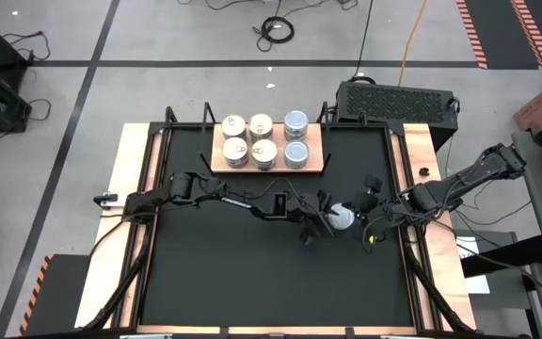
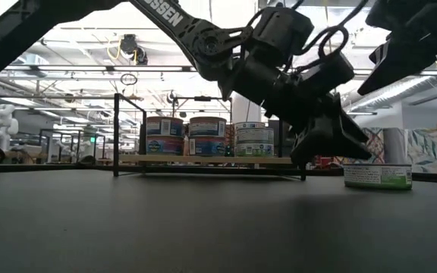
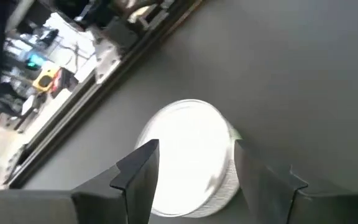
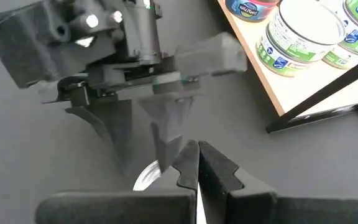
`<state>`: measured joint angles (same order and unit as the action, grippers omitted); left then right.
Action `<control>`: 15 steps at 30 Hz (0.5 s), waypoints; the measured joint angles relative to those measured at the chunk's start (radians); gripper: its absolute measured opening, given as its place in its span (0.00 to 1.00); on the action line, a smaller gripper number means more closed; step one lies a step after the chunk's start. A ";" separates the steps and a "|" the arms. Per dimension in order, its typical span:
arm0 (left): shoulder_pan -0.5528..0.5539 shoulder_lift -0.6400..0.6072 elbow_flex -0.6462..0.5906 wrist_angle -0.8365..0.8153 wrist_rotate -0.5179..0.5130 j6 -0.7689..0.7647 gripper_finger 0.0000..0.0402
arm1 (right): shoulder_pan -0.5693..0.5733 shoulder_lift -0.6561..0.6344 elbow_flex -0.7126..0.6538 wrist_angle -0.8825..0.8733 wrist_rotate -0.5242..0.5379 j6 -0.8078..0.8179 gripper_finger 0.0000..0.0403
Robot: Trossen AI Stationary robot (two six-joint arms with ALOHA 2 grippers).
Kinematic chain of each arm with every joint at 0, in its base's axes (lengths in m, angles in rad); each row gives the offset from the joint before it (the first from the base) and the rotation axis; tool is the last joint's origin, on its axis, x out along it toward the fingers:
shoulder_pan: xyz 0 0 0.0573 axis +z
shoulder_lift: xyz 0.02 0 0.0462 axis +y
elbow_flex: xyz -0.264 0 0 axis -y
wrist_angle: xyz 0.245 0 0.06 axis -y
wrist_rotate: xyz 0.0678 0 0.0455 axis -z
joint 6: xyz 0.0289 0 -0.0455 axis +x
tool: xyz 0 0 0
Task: Stack canned seafood by type on shelf
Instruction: Stack the green tuna can on top of the green tuna can on the shelf
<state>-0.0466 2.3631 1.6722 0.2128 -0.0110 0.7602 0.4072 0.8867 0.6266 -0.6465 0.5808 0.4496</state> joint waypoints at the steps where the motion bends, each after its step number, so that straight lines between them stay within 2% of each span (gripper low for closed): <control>1: 0.002 0.000 0.000 -0.005 0.005 0.006 0.52 | 0.000 0.000 0.000 0.000 0.000 -0.004 0.00; 15: 0.009 0.021 -0.001 0.019 0.008 0.009 0.52 | -0.001 0.000 0.000 0.040 -0.001 -0.047 0.00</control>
<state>-0.0378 2.3837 1.6714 0.2318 -0.0032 0.7692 0.4065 0.8867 0.6266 -0.6064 0.5800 0.4026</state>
